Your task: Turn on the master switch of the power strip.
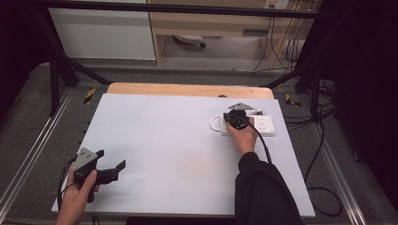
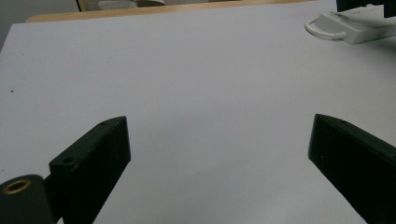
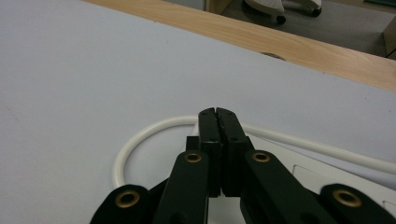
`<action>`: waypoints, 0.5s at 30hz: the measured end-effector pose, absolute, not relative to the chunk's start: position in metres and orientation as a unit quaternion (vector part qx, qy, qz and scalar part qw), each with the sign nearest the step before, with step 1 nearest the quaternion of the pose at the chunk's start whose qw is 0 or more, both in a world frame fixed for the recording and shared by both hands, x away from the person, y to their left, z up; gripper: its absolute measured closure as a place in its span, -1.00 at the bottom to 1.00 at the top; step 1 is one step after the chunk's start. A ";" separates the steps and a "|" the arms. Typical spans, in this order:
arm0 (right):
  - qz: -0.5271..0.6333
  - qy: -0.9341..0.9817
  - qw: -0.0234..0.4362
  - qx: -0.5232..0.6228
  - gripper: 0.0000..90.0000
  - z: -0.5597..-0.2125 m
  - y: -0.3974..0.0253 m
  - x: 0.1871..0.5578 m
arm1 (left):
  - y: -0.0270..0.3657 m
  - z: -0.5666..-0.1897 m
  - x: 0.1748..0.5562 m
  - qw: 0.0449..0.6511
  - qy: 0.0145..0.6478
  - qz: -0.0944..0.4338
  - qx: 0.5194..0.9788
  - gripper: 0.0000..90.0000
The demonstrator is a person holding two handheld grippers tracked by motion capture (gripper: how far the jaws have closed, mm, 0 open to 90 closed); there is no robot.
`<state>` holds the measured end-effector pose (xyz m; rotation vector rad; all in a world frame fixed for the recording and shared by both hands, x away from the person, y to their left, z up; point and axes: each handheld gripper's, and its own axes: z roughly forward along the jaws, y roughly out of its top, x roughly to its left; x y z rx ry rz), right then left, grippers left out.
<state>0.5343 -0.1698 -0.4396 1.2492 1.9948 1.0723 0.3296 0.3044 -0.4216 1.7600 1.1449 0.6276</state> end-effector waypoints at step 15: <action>0.419 0.727 0.264 0.476 0.91 -0.430 -0.176 0.534 | 0.304 -0.422 0.330 0.452 0.465 0.254 0.718 -0.87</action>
